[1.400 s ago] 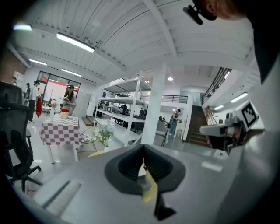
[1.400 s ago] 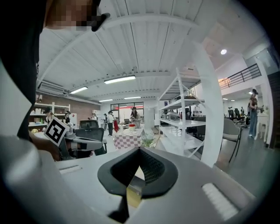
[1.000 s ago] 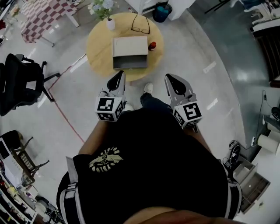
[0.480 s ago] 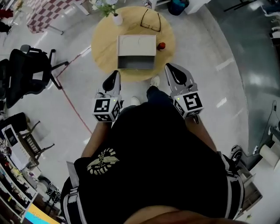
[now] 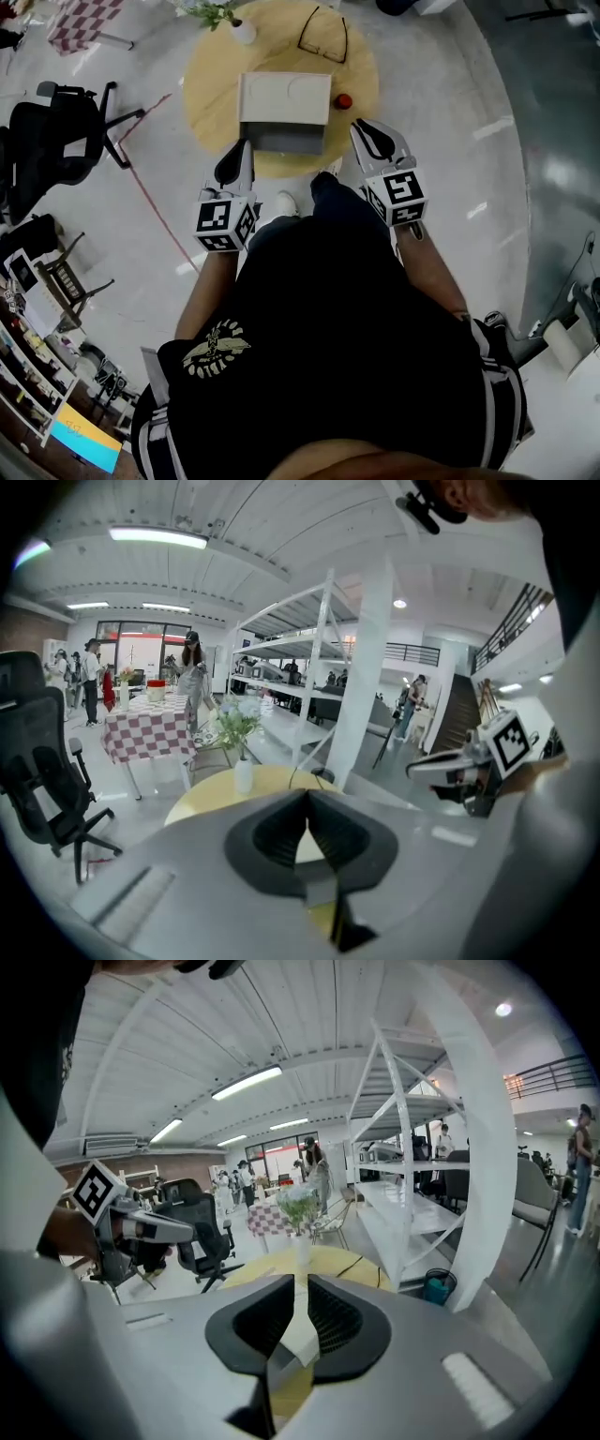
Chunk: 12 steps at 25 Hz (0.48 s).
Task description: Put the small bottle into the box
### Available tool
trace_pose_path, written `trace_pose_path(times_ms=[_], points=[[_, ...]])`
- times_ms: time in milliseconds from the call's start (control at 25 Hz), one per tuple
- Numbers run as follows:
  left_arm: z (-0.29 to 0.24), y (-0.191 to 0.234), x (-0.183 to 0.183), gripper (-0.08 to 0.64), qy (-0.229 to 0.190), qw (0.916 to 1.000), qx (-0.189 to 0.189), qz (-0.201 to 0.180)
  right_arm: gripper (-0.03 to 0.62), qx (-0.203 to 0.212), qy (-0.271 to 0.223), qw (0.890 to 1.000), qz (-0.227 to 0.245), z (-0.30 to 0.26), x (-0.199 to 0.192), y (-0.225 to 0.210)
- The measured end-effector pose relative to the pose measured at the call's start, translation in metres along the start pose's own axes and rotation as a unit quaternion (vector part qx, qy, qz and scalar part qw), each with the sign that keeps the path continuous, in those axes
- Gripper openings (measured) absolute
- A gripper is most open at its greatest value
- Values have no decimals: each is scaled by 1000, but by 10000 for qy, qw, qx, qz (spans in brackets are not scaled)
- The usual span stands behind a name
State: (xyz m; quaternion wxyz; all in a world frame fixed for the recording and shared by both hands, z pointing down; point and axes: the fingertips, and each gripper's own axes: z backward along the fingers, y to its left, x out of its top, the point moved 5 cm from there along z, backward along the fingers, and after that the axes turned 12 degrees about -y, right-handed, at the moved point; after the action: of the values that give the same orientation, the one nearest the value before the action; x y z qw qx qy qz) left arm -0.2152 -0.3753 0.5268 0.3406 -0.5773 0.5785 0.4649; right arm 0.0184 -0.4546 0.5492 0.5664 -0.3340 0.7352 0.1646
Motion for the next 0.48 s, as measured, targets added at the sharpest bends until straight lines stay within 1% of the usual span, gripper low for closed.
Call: trace_pose_path(times_ms=[120, 240, 360, 480], points=[[-20, 2, 1, 0, 57, 9999, 94, 77, 74, 91, 309, 9995, -16, -26, -20, -17], [-28, 0, -1, 0, 229, 9994, 235, 86, 126, 183, 672, 9976, 3, -46, -42, -32], [-28, 0, -6, 0, 404, 9982, 423, 100, 151, 274, 1002, 9944, 211, -69, -69, -42], [-27, 1, -7, 0, 492, 9969, 610, 101, 173, 360, 1218, 9905, 519, -90, -92, -49]])
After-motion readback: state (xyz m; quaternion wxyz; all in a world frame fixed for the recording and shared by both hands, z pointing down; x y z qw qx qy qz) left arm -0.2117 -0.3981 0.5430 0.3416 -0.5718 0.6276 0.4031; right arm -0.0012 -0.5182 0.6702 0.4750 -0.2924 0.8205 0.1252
